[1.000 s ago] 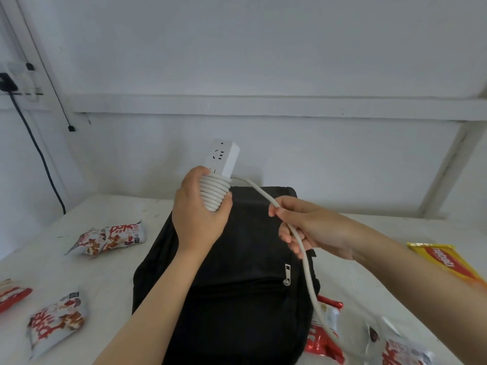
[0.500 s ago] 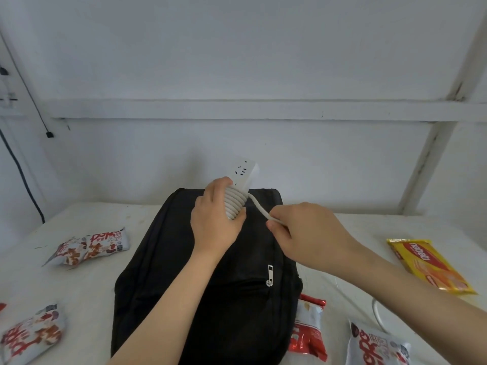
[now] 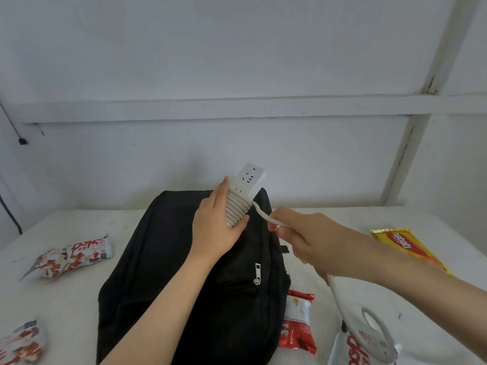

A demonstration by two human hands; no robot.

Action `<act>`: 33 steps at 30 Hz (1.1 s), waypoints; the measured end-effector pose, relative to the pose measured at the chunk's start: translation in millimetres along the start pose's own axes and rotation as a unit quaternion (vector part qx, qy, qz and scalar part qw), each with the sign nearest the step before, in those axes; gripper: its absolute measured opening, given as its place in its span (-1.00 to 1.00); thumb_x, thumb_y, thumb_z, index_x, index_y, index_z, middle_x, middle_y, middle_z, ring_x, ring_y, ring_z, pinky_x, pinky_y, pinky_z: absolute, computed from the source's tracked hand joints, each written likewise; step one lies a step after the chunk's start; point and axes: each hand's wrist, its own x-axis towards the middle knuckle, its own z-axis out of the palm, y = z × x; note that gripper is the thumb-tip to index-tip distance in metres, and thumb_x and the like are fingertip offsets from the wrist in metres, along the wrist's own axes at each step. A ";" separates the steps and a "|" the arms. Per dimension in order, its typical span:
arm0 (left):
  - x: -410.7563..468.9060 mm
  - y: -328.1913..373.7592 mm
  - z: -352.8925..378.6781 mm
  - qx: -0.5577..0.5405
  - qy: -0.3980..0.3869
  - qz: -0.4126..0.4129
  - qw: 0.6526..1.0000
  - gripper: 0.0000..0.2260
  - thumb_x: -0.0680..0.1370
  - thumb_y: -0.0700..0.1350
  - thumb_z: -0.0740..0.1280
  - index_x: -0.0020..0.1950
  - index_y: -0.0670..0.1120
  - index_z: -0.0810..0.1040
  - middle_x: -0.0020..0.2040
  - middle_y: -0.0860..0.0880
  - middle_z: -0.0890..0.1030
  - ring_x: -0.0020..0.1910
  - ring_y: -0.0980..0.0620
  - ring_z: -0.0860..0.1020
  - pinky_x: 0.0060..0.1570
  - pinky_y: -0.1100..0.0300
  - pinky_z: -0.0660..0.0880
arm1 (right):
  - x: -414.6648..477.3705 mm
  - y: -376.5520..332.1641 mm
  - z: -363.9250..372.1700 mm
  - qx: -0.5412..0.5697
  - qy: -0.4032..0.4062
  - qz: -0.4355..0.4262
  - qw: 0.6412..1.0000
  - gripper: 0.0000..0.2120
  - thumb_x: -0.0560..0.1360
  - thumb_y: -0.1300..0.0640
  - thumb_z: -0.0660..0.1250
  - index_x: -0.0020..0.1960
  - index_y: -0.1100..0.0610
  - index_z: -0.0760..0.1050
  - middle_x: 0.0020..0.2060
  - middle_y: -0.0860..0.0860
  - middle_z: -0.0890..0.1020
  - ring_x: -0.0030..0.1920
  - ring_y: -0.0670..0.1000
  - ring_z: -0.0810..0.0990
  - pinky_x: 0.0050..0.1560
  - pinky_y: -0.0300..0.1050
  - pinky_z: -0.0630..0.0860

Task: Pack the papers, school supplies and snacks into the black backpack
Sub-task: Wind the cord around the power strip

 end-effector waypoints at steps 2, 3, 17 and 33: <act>-1.4 0.0 3.8 0.011 -0.018 0.003 1.000 -0.23 0.38 0.08 0.45 0.49 -0.04 0.18 0.36 -0.02 0.41 0.13 -0.05 0.46 0.00 0.10 0.42 | -1.5 -0.4 -2.8 0.074 -0.020 0.042 0.996 -0.81 0.63 -0.01 0.01 0.08 -0.01 0.38 -0.46 -0.14 0.48 -0.55 -0.03 0.51 -0.39 -0.21 0.51; -1.3 0.0 4.8 0.013 -0.023 0.005 1.000 -0.24 0.37 0.09 0.45 0.47 -0.04 0.20 0.36 -0.01 0.41 0.13 -0.04 0.46 0.00 0.11 0.40 | -2.1 -1.0 -4.6 0.095 -0.029 0.053 0.994 -0.80 0.63 0.00 0.02 0.08 -0.01 0.39 -0.52 -0.21 0.48 -0.59 -0.04 0.48 -0.43 -0.18 0.53; 4.5 4.4 21.7 0.110 -0.021 -0.051 0.992 -0.34 0.39 0.23 0.29 0.43 0.08 0.19 0.24 0.02 0.46 0.16 -0.03 0.43 0.12 -0.04 0.29 | 14.8 4.9 -17.7 -0.229 0.058 -0.044 0.971 -0.76 0.61 -0.08 0.05 0.14 -0.19 0.46 -0.47 -0.16 0.40 -0.40 -0.19 0.37 -0.33 -0.32 0.22; -0.2 0.1 13.6 0.013 0.000 0.063 0.998 -0.24 0.27 0.37 0.39 0.36 0.03 0.34 0.04 0.06 0.57 -0.06 0.09 0.52 -0.03 0.17 0.45 | 71.9 -3.8 -63.5 -0.311 0.209 -0.174 0.911 -0.82 0.57 -0.04 0.19 0.02 -0.14 0.57 -0.39 -0.29 0.36 -0.25 -0.18 0.36 -0.35 -0.43 0.10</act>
